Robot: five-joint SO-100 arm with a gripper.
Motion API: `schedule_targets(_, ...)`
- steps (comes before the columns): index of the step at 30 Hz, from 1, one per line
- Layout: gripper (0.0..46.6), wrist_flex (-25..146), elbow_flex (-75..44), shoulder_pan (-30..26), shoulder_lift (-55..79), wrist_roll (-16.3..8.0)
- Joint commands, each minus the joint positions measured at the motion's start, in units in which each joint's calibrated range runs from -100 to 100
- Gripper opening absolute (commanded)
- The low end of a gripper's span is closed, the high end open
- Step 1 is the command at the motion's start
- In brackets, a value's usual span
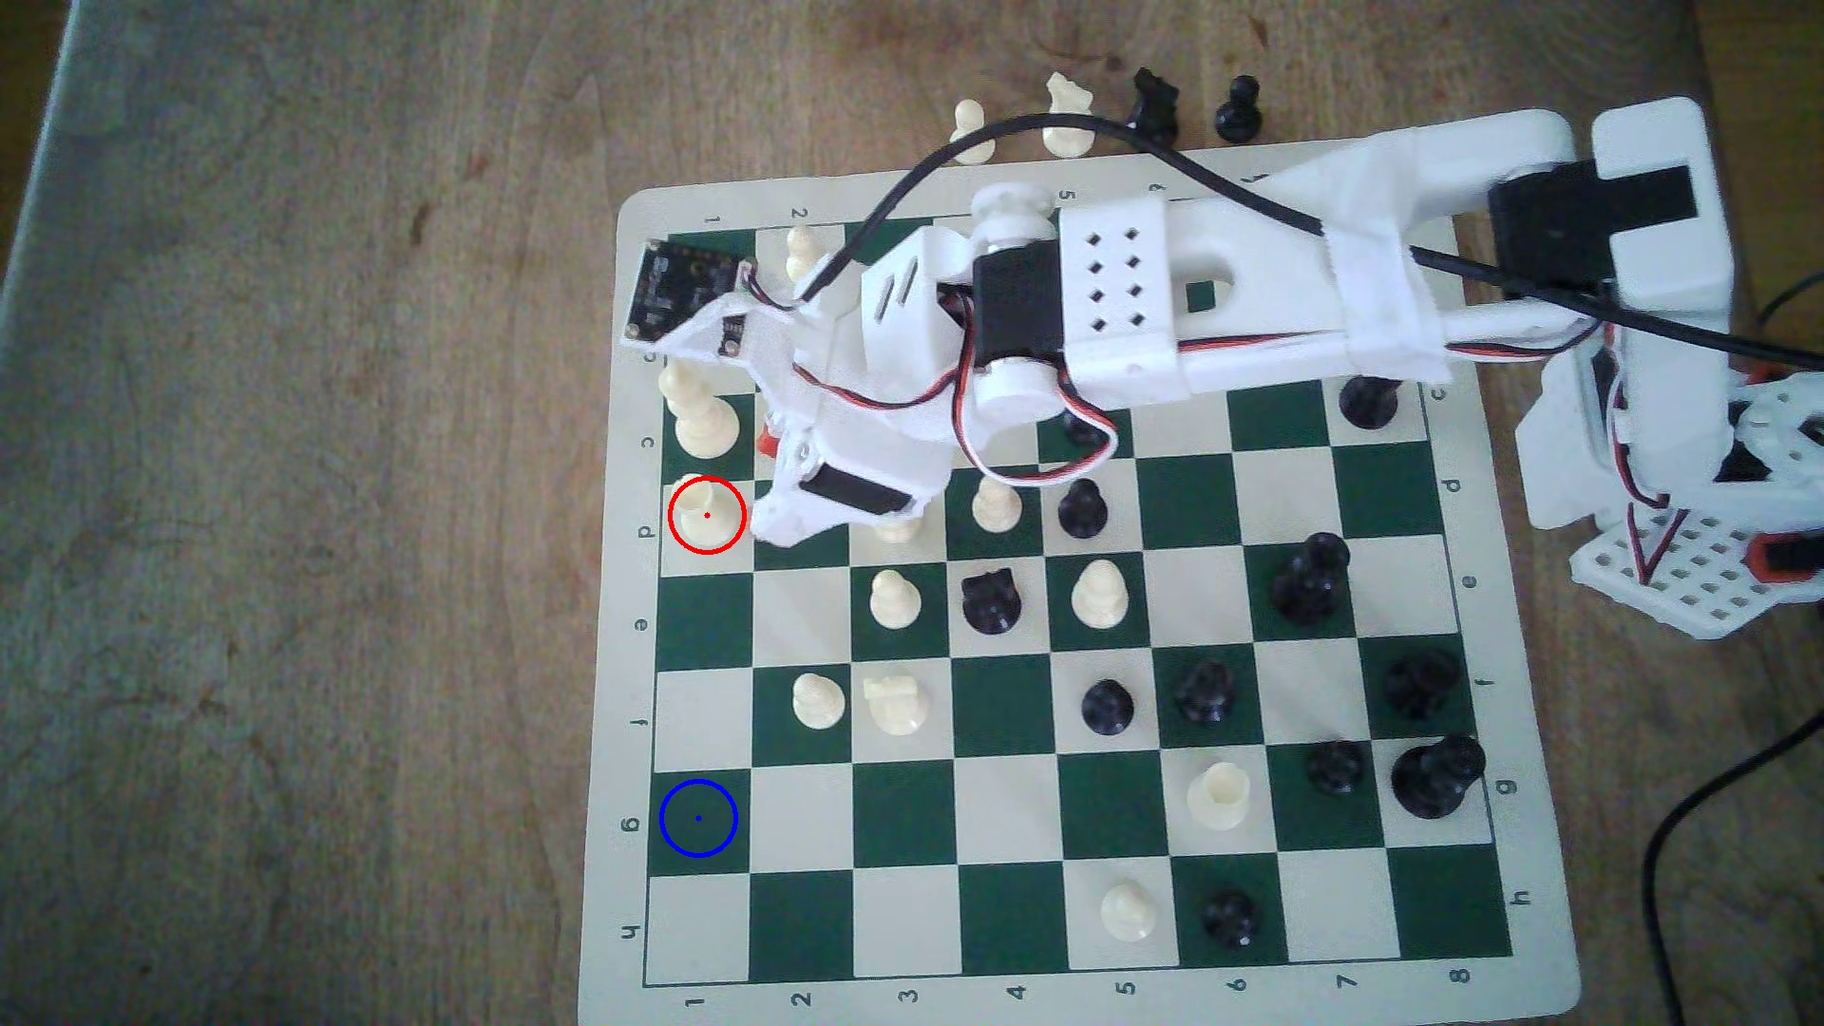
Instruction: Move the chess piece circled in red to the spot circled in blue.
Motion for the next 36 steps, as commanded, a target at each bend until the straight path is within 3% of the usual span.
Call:
schedule_targets(1,13.7,-1.7,-6.8,0.5,0.2,0.2)
schedule_targets(24,16.1,-2.8,-17.8,0.1,10.9,0.1)
schedule_targets(36,16.4,-5.5,-17.9,0.9,11.6,0.3)
